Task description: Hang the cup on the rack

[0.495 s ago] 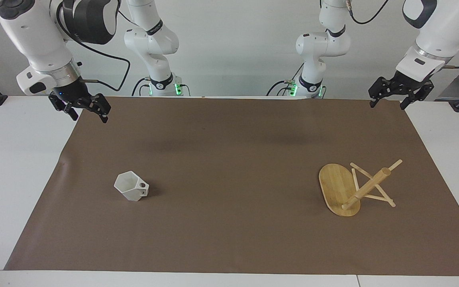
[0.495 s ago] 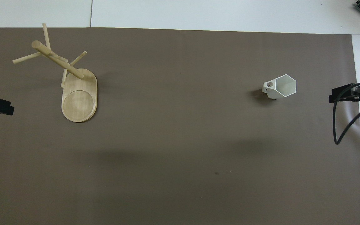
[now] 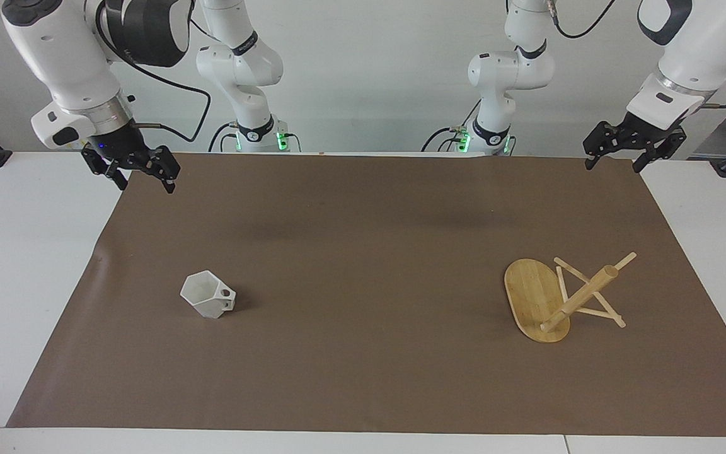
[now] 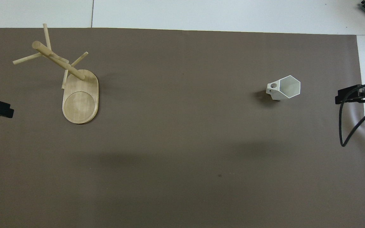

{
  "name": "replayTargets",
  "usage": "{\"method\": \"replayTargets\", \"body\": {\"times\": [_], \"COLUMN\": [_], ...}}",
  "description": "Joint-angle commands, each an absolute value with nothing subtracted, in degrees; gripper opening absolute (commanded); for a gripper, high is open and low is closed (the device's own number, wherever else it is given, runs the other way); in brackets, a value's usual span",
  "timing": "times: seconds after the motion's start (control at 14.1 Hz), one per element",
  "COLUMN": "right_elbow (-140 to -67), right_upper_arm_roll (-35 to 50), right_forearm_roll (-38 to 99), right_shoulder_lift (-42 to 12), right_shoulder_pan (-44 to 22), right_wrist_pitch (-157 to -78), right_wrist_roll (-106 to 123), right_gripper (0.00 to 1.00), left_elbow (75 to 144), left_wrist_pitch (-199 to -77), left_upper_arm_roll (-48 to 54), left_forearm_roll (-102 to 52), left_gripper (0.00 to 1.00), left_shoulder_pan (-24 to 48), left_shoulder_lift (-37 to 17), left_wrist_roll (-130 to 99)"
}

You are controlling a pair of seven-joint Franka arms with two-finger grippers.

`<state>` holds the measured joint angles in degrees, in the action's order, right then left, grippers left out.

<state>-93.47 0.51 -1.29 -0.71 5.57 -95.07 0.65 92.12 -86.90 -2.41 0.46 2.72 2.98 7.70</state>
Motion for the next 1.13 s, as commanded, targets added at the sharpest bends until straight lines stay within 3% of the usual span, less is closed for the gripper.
{"method": "replayTargets", "body": {"times": [0.0, 0.21, 0.71, 1.06], "right_elbow": [-94.7, -95.2, -105.4, -107.6], "right_upper_arm_roll": [0.0, 0.1, 0.1, 0.2], "right_forearm_roll": [-0.6, -0.5, -0.4, -0.4], "right_shoulder_lift": [0.3, 0.4, -0.6, -7.4], "right_shoulder_pan": [5.4, 5.4, 5.5, 5.4], "right_wrist_pitch": [-96.2, -97.2, -114.0, -125.0], "right_wrist_roll": [1.6, 3.0, 3.3, 3.3], "right_gripper": [1.00, 1.00, 1.00, 1.00], "left_elbow": [92.5, 92.5, 92.5, 92.5], "left_wrist_pitch": [-86.2, -86.2, -86.2, -86.2], "left_upper_arm_roll": [-3.2, -3.2, -3.2, -3.2], "left_forearm_roll": [0.0, 0.0, 0.0, 0.0], "left_gripper": [1.00, 1.00, 1.00, 1.00], "left_shoulder_pan": [3.2, 3.2, 3.2, 3.2], "left_shoulder_lift": [3.8, 3.8, 3.8, 3.8], "left_wrist_roll": [7.9, 7.9, 7.9, 7.9]}}
